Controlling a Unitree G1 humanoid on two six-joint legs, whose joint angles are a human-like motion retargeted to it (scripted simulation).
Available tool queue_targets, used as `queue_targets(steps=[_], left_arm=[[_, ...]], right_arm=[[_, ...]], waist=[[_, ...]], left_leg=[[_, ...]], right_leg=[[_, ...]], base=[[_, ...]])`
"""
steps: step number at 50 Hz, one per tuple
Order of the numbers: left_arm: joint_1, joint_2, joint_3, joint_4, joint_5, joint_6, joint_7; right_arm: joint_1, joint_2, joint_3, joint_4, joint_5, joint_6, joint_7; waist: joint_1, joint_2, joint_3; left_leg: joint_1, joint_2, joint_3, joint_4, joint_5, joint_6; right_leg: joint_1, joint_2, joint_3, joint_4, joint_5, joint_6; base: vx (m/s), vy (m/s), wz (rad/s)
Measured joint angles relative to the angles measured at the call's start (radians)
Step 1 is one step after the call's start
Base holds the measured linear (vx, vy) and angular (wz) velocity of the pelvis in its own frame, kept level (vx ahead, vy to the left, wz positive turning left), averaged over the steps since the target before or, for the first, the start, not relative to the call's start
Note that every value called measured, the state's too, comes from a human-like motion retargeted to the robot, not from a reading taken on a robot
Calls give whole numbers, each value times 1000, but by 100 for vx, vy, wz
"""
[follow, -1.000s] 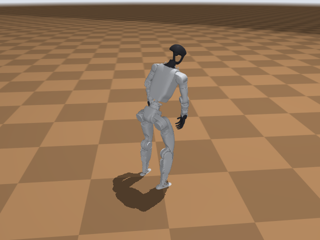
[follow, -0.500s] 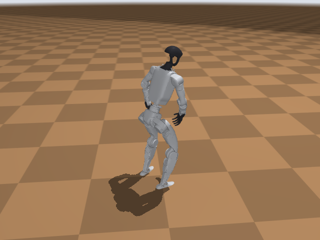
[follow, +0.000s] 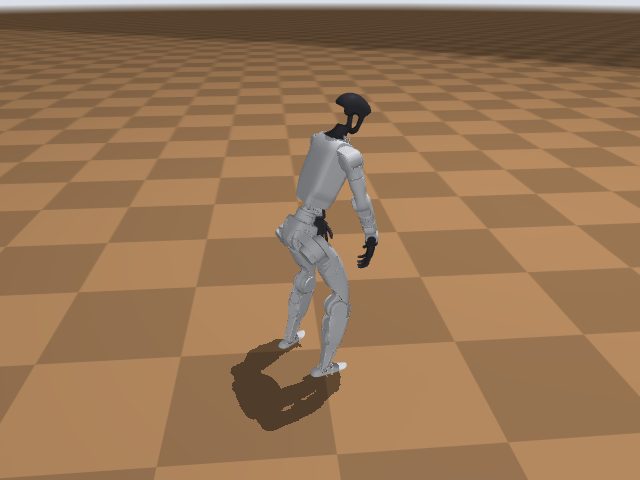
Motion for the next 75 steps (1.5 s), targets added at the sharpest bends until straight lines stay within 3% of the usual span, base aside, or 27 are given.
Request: queue_targets(steps=[8, 16, 23, 30, 35, 39, 45, 48, 53, 57, 63, 69, 75], left_arm=[[131, 80, 37, -136, 96, -11, -82], [377, 165, 239, -260, 143, -22, -135], [614, 6, 560, -206, 84, -9, -52], [630, -111, 695, -133, 91, -28, 96], [546, -68, 662, -227, 148, -53, 149], [491, -2, 635, -345, 216, -83, 156], [473, 82, 632, -405, 348, -94, 156], [497, 102, 609, -351, 433, -80, 135], [519, 96, 536, -220, 585, -43, 64], [513, 46, 451, -123, 691, -26, -9], [473, -33, 343, -40, 771, -21, -99], [458, -54, 293, -40, 787, -23, -139], [444, -52, 285, -14, 839, -24, -132]], right_arm=[[28, -87, 6, -168, 26, -31, 56], [103, -352, -12, -559, 84, -73, 77], [510, -523, -279, -824, 165, -103, -63], [924, -377, -550, -746, 133, -121, -210], [921, -285, -550, -581, 48, -118, -204], [816, -291, -519, -497, -23, -124, -176], [541, -354, -479, -415, -108, -148, -173], [414, -378, -449, -395, -147, -145, -176], [198, -369, -359, -292, -216, -107, -140], [61, -313, -273, -138, -286, -67, -91], [-20, -203, -179, 55, -342, -28, 29], [45, -115, -86, -6, -340, -18, 166], [125, -101, -32, -222, -332, -41, 233]], waist=[[28, -51, -65], [23, -98, -96], [-21, -97, -77], [-46, -127, -68], [-2, -145, -96], [52, -144, -127], [96, -162, -156], [116, -162, -166], [158, -148, -139], [235, -98, -95], [323, -56, -58], [322, -87, -45], [235, -132, -51]], left_leg=[[54, 30, 34, 53, -36, 31], [148, 101, 40, 214, -58, 53], [185, 105, -53, 389, -117, 12], [243, 72, -60, 434, -172, 18], [288, 45, -3, 345, -149, 26], [316, 47, 74, 276, -131, 18], [389, -7, 214, 139, -74, 10], [410, -12, 264, 128, -49, 11], [374, -2, 278, 190, 1, 28], [244, -65, 75, 273, -79, 10], [152, -177, -87, 137, -14, -41], [140, -289, -214, 43, 65, -75], [174, -301, -173, 159, -35, -5]], right_leg=[[59, 28, 41, -34, -5, 16], [206, 94, 97, -85, -40, 23], [324, 169, 147, -41, -122, 20], [377, 150, 133, 31, -218, 28], [396, 23, -20, 87, -230, -7], [396, -111, -206, 162, -242, -54], [413, -274, -345, 223, -238, -51], [422, -309, -366, 230, -255, -48], [419, -300, -324, 222, -306, -76], [405, -228, -248, 233, -312, -103], [412, -148, -150, 171, -268, -102], [406, -117, -20, 196, -289, -83], [390, -121, 85, 347, -349, -40]], base=[[1, 3, -48], [9, -3, -73], [14, -5, -87], [10, 1, -27], [3, 2, -40], [-3, 0, -72], [-5, -3, -75], [-7, -8, -87], [-5, -11, -85], [-3, -8, -136], [8, -3, -113], [21, 7, -113], [26, 15, -100]])
